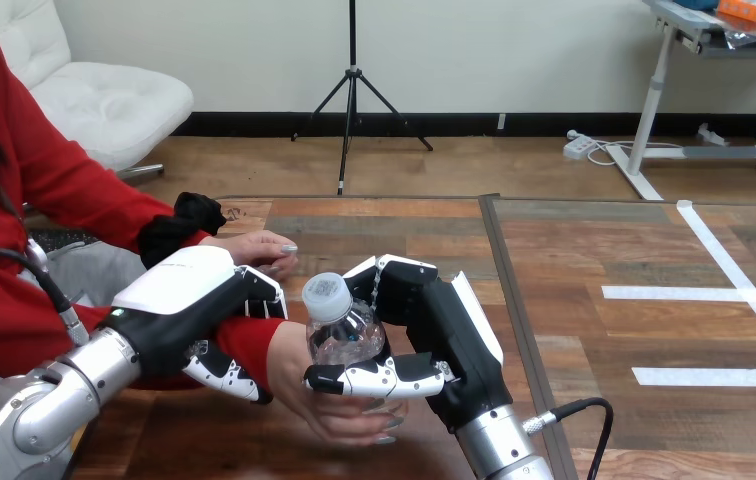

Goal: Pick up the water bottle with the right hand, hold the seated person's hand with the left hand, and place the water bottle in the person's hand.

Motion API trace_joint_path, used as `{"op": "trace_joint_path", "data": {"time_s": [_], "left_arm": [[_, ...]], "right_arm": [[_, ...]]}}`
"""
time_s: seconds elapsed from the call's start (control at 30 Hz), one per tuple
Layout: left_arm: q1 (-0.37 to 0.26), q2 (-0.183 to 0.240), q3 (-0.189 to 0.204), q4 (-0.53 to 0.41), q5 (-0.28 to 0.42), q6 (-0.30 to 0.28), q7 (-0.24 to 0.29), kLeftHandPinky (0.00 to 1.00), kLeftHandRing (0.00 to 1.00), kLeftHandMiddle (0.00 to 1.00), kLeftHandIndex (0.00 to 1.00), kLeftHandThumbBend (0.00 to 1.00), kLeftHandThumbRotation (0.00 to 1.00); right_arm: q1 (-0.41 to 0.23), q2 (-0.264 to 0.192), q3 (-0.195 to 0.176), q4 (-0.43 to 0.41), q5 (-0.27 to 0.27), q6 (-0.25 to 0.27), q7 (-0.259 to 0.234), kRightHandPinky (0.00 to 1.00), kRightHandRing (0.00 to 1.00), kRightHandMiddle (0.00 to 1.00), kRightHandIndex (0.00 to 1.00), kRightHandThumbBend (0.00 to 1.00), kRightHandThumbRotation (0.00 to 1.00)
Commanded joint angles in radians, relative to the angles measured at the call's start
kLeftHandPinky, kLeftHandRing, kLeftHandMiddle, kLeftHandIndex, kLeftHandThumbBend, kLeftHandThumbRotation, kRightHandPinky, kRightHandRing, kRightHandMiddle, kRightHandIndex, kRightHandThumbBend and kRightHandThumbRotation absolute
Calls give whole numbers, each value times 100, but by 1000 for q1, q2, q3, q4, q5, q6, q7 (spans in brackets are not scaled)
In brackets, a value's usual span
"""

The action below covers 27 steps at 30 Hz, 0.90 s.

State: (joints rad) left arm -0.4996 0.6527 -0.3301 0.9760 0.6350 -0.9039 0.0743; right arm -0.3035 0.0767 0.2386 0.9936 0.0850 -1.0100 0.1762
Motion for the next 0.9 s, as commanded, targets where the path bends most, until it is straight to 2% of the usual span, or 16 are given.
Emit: {"op": "trace_joint_path", "data": {"time_s": [0.0,0.13,0.3,0.43,0.53,0.6,0.63,0.73,0.87], "left_arm": [[-170,-99,49,-175,-104,-59,9,30,36,43,45,77,0],[-171,-100,50,-173,-107,-59,6,31,37,44,46,78,0],[-166,-98,51,-181,-105,-47,5,36,41,48,50,81,3],[-160,-94,50,-196,-98,-29,1,47,52,58,62,88,13],[-160,-88,48,-203,-99,-28,-12,56,63,69,72,95,22],[-158,-82,46,-214,-100,-26,-23,58,65,71,74,96,23],[-158,-81,46,-217,-100,-26,-26,62,70,77,79,97,27],[-152,-75,47,-240,-98,-11,-37,70,79,84,86,99,32],[-141,-71,53,-277,-99,12,-47,83,90,92,93,100,37]], "right_arm": [[-153,395,80,-15,13,-142,52,33,38,43,40,91,0],[-149,394,82,-19,16,-134,56,34,39,44,41,94,0],[-144,393,89,-27,54,-111,111,38,44,47,46,98,0],[-146,384,98,-33,82,-102,169,48,55,57,56,100,5],[-142,385,100,-45,126,-75,235,56,66,67,65,100,12],[-136,388,100,-57,160,-45,280,58,68,69,66,100,13],[-134,389,99,-59,169,-37,294,61,73,75,71,100,16],[-135,391,97,-56,192,-48,334,66,80,82,77,100,21],[-138,390,97,-47,187,-79,347,70,89,92,86,100,29]]}}
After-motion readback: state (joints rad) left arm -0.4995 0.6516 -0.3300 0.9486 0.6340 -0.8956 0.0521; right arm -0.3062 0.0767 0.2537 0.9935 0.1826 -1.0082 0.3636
